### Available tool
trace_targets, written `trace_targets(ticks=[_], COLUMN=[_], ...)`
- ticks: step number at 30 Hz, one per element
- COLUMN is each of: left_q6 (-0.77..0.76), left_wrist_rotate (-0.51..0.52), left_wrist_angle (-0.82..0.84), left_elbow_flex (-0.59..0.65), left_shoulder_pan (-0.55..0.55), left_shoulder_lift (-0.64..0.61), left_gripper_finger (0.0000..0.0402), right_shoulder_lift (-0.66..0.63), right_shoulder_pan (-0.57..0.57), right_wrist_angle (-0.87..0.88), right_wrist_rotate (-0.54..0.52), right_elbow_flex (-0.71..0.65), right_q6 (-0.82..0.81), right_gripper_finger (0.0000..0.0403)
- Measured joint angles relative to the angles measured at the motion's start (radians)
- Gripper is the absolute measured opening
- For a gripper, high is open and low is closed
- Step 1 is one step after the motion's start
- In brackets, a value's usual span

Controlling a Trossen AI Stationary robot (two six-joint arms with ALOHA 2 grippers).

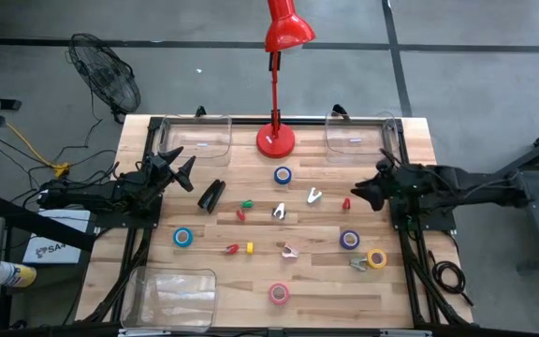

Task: Pick and place Stapler, Stapler remover, tape
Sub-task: Put the bottom blue tape into the top right transparent bin

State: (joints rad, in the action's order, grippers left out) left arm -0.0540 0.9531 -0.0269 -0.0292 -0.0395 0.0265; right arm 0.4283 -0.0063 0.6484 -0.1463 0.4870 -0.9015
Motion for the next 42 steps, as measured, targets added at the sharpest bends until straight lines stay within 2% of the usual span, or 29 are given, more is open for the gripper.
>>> trace_targets(ticks=[7,12,28,42], left_q6=[0.000,0.000,0.000,0.000], left_wrist_rotate=[0.000,0.000,0.000,0.000], left_wrist_angle=[0.000,0.000,0.000,0.000], left_elbow_flex=[0.000,0.000,0.000,0.000], left_shoulder_pan=[0.000,0.000,0.000,0.000], left_shoulder_lift=[0.000,0.000,0.000,0.000], left_gripper_finger=[0.0254,0.0254,0.0254,0.0254], right_shoulder_lift=[0.251,0.389,0.673,0.877], right_shoulder_pan=[0.001,0.020,0.215,0.303], right_wrist_angle=[0.182,0.232,0.272,0.227], right_wrist_rotate=[0.124,0.236,0.262,0.277], right_elbow_flex=[0.166,0.186,0.186,0.186], right_q6=[-0.141,-0.201,-0.425,-0.453], right_gripper_finger=[0.0206,0.0206,0.0206,0.0206])
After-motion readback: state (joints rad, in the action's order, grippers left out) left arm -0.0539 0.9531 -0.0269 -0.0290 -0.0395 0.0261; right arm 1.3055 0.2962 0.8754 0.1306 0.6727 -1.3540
